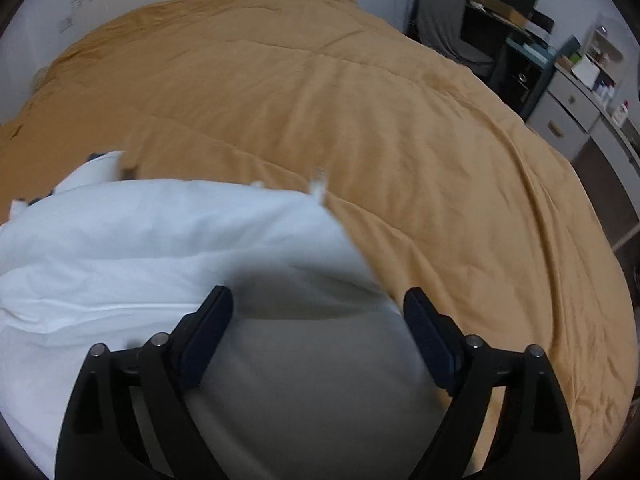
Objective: Fold large clothes
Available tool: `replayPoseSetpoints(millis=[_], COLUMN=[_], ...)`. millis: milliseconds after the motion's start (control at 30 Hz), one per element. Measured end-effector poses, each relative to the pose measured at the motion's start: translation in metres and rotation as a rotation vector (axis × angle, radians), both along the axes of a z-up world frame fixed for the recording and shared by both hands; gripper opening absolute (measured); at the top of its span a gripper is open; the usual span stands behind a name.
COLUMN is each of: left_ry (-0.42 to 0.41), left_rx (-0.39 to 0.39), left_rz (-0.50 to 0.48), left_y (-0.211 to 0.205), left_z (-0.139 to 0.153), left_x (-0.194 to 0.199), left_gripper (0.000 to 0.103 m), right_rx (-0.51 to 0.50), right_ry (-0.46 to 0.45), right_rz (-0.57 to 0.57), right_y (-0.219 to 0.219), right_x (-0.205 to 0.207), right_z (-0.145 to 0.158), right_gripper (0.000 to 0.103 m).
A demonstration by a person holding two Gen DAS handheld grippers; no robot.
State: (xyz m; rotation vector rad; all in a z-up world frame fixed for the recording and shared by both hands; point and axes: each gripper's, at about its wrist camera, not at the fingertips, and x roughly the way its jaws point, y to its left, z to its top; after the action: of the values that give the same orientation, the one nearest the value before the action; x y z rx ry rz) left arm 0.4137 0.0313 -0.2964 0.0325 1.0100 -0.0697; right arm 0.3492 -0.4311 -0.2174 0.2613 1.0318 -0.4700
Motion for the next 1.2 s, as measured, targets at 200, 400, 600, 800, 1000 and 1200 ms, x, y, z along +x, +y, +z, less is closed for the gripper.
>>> replayPoseSetpoints(millis=[200, 400, 600, 800, 1000, 1200], left_ry=[-0.221, -0.115, -0.006, -0.151, -0.14, -0.133], left_rx=[-0.006, 0.042, -0.023, -0.089, -0.003, 0.029], left_rz=[0.093, -0.139, -0.033, 0.075, -0.113, -0.134], left_y=[0.004, -0.086, -0.039, 0.007, -0.049, -0.045], left_z=[0.052, 0.041, 0.01, 0.057, 0.05, 0.023], left_x=[-0.023, -0.011, 0.01, -0.053, -0.131, -0.162], left_gripper=[0.101, 0.102, 0.103, 0.101, 0.102, 0.103], right_rx=[0.029, 0.0, -0.071, 0.038, -0.043, -0.035], right_ry=[-0.147, -0.166, 0.036, -0.125, -0.221, -0.151], right_rz=[0.015, 0.305, 0.215, 0.162, 0.39, 0.357], right_y=[0.005, 0.111, 0.089, 0.058, 0.151, 0.157], right_x=[-0.011, 0.03, 0.044, -0.012, -0.073, -0.103], right_z=[0.031, 0.053, 0.009, 0.051, 0.069, 0.015], right_gripper=[0.078, 0.078, 0.085, 0.081, 0.081, 0.083])
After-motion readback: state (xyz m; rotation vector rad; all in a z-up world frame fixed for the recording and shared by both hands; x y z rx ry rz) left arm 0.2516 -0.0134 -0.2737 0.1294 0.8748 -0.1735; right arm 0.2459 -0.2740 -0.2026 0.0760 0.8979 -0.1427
